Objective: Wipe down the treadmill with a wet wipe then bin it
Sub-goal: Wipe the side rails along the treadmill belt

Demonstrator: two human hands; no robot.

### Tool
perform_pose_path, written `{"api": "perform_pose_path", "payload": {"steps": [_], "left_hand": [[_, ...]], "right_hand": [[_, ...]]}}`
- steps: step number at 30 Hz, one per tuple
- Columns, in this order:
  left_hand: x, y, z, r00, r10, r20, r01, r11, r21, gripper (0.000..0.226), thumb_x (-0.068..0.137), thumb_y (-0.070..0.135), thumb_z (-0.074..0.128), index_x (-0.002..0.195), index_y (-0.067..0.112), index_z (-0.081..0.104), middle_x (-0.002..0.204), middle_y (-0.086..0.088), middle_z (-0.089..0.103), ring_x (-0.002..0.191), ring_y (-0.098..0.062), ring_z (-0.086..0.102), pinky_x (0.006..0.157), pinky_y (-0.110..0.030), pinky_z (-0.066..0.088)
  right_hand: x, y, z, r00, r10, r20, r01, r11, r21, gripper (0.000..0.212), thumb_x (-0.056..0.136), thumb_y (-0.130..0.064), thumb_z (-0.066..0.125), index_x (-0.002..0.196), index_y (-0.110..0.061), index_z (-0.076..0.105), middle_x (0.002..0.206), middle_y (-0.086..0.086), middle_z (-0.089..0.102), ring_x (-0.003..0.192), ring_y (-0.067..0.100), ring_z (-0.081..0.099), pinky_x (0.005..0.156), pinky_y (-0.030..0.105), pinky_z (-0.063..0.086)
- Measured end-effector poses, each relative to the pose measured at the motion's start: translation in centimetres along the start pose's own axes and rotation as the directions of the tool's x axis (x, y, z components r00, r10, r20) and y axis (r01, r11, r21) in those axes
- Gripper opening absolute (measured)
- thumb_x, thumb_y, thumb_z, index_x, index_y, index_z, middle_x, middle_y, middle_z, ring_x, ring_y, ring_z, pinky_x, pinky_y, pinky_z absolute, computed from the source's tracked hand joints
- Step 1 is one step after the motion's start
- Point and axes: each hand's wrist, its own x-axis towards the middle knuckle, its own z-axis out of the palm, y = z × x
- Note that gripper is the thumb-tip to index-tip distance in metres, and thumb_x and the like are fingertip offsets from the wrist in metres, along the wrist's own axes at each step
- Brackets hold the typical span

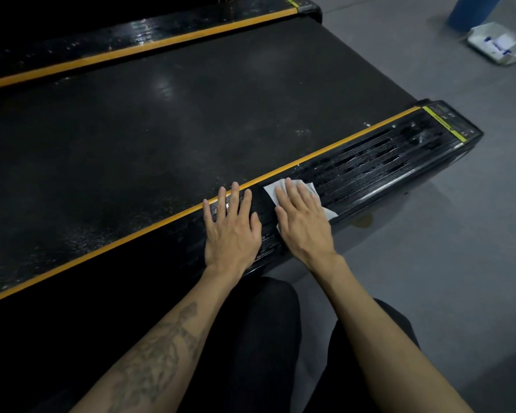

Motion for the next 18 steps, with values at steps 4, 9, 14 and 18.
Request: {"api": "perform_pose_path", "payload": {"steps": [4,9,14,18], "left_hand": [[-0.1,0.1,0.0,1.0,0.0,-0.002,0.0,1.0,-0.002,0.057,0.109,0.042,0.027,0.162,0.021,0.026,0.172,-0.004,0.015,0.159,-0.027,0.011,0.126,-0.06,0.01],[0.1,0.2,0.1,1.0,0.004,-0.003,-0.004,1.0,-0.005,0.056,0.109,0.041,0.024,0.162,0.022,0.026,0.172,-0.004,0.015,0.159,-0.027,0.011,0.126,-0.059,0.011],[0.0,0.0,0.3,1.0,0.004,-0.024,-0.004,1.0,-0.013,0.057,0.109,0.04,0.019,0.161,0.02,0.031,0.171,-0.005,0.02,0.158,-0.026,0.015,0.126,-0.059,0.013],[0.1,0.0,0.1,1.0,0.008,-0.023,-0.008,1.0,-0.009,0.061,0.106,0.041,0.014,0.161,0.019,0.03,0.171,-0.005,0.019,0.158,-0.027,0.015,0.126,-0.059,0.013]], "right_hand": [[-1.4,-0.6,0.3,0.996,0.086,-0.015,-0.086,0.996,0.012,0.061,0.108,-0.037,0.015,0.159,-0.01,0.034,0.167,0.01,0.026,0.156,0.029,0.019,0.127,0.046,0.019],[0.1,-1.6,0.0,1.0,0.006,0.026,-0.007,0.999,0.044,0.063,0.107,-0.038,0.013,0.158,-0.011,0.036,0.167,0.009,0.028,0.156,0.029,0.02,0.128,0.044,0.016],[-0.8,-1.6,0.1,0.994,0.108,-0.03,-0.107,0.994,0.039,0.06,0.107,-0.035,0.019,0.155,-0.006,0.04,0.164,0.014,0.032,0.154,0.031,0.027,0.126,0.046,0.024],[-0.4,-2.8,0.2,0.999,0.05,-0.004,-0.05,0.996,0.075,0.059,0.106,-0.036,0.02,0.153,-0.009,0.045,0.163,0.015,0.035,0.153,0.034,0.028,0.125,0.049,0.025]]}}
